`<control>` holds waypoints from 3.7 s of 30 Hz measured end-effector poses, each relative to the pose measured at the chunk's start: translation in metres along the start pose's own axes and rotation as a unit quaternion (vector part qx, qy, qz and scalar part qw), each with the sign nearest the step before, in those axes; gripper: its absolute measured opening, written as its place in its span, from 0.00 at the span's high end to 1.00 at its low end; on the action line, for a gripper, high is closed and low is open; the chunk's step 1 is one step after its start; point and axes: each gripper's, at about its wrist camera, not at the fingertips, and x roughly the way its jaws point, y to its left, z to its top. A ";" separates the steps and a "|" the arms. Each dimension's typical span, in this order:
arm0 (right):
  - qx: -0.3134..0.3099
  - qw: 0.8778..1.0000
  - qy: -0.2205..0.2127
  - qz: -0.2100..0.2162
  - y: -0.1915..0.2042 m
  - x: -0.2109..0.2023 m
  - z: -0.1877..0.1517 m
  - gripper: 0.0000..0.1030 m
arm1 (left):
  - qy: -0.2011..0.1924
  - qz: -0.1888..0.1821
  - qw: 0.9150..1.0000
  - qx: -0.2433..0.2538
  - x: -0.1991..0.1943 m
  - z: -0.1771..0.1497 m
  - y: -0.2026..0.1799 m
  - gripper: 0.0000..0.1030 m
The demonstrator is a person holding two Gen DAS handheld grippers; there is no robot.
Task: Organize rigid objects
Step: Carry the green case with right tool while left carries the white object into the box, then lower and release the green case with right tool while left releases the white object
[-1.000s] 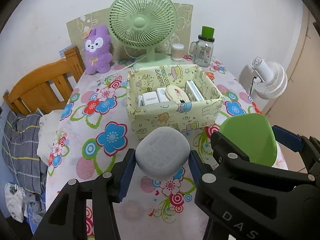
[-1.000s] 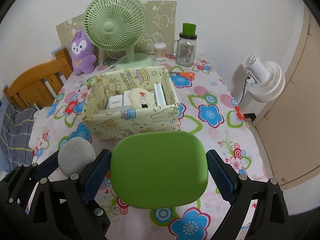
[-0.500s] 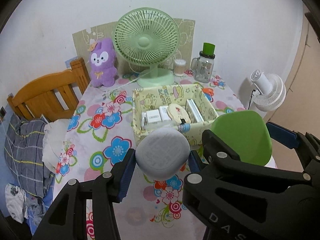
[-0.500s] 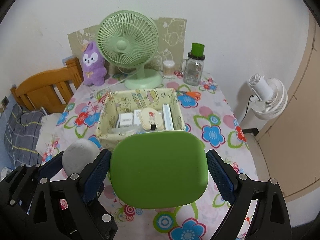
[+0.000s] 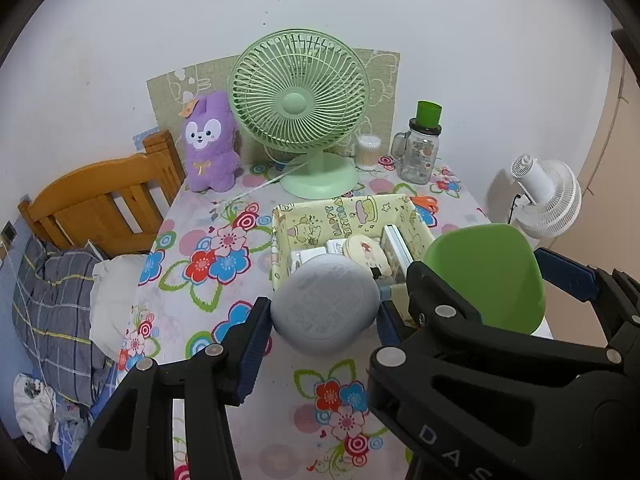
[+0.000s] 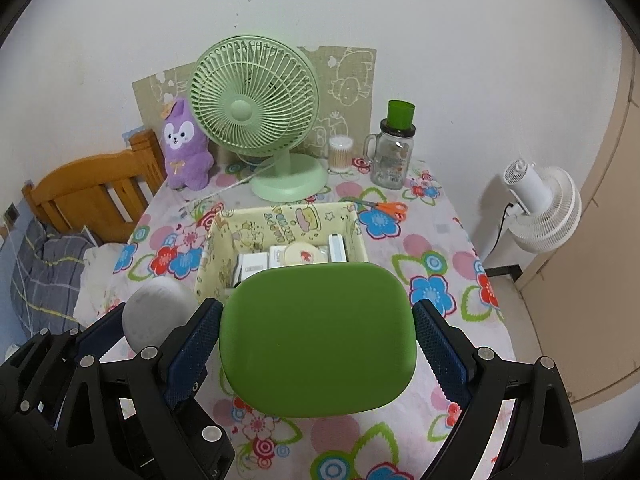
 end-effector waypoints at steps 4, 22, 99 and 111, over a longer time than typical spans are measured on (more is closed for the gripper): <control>-0.001 1.000 0.003 0.000 0.001 0.008 0.008 0.08 | 0.003 0.000 1.000 -0.003 0.010 0.008 0.003 0.46; -0.006 0.999 0.035 -0.002 -0.004 0.079 0.039 0.08 | 0.033 0.002 0.999 -0.013 0.072 0.035 0.003 0.46; 0.017 0.995 0.091 0.034 -0.006 0.178 0.050 0.01 | 0.086 0.012 0.996 0.015 0.158 0.050 0.004 0.11; 0.024 0.995 0.094 0.016 -0.013 0.152 0.034 0.00 | 0.090 0.004 0.996 0.017 0.137 0.038 -0.006 0.09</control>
